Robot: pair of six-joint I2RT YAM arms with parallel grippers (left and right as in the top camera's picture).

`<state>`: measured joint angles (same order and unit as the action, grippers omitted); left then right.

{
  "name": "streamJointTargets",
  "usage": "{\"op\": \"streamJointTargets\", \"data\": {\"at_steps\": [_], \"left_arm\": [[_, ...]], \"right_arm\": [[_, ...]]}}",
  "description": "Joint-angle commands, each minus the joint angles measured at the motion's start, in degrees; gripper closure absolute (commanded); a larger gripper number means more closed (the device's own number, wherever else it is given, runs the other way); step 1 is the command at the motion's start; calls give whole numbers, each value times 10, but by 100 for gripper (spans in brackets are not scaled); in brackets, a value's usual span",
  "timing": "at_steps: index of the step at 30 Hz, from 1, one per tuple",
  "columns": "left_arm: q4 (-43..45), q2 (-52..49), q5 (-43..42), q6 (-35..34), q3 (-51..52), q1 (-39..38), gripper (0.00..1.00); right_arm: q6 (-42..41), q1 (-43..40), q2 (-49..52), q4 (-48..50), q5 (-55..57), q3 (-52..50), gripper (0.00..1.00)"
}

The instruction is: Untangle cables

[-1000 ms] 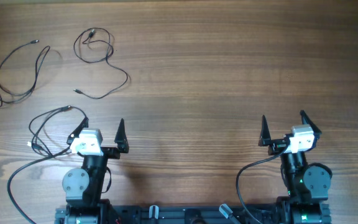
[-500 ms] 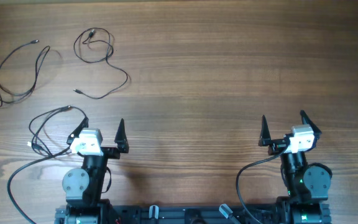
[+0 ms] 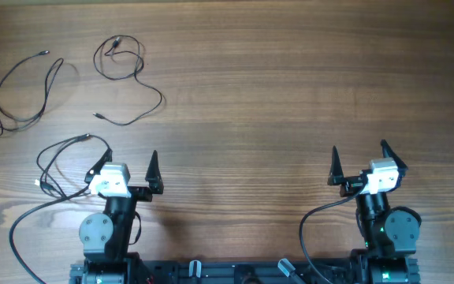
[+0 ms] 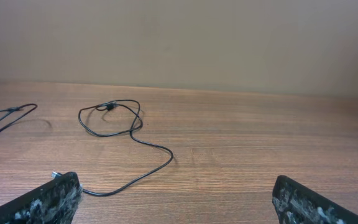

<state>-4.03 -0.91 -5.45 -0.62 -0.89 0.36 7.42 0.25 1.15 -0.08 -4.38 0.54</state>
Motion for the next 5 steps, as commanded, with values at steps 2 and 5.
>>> {"op": "streamJointTargets", "data": {"at_steps": [2, 5], "left_arm": [[2, 2, -5, 10, 5, -4, 0], [2, 2, -5, 10, 5, -4, 0]], "right_arm": [[5, 2, -9, 2, 10, -2, 0], [5, 2, -9, 2, 10, -2, 1]]}}
